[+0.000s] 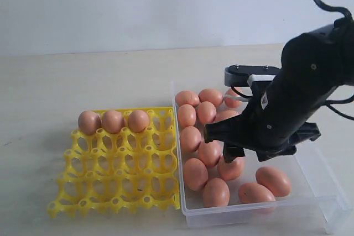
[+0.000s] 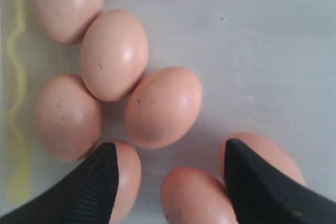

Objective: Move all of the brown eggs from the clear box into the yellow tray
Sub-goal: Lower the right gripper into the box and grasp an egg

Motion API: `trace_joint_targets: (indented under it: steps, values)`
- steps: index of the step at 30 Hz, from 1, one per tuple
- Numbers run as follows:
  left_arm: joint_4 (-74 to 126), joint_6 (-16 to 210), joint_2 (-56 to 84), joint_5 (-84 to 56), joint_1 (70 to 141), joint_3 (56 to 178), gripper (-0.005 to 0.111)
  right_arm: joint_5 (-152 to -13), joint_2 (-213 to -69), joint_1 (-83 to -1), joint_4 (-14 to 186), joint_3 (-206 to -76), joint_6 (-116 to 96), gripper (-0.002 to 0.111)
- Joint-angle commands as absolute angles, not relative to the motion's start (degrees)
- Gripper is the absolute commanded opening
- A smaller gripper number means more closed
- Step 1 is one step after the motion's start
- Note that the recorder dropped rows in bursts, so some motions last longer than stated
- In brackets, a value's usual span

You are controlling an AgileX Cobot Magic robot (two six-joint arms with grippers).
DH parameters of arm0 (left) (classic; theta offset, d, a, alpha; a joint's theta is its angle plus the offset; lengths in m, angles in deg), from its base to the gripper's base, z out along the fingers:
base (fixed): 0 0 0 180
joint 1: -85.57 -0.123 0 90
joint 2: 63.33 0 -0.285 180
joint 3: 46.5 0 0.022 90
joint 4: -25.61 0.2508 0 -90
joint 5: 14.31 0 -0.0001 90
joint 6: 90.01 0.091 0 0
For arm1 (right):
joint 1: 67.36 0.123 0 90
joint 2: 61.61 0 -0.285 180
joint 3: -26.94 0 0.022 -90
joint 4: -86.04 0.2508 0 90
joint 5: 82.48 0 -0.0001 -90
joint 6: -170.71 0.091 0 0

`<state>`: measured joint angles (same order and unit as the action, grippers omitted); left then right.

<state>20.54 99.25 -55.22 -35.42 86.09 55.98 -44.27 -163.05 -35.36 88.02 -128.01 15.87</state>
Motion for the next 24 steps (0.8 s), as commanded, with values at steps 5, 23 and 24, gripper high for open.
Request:
trace_joint_targets:
  steps: [5, 23, 24]
  values:
    - [20.33, 98.98, -55.54, -34.98, 86.17, 56.28, 0.000, -56.11, -170.84, -36.21, 93.37, -125.92, 20.81, 0.059]
    - [20.33, 98.98, -55.54, -34.98, 86.17, 56.28, 0.000, -64.04, -174.76, -36.87, 90.22, -126.03, 20.71, 0.043]
    - [20.33, 98.98, -55.54, -34.98, 86.17, 56.28, 0.000, -64.04, -174.76, -36.87, 90.12, -126.03, 20.71, 0.035]
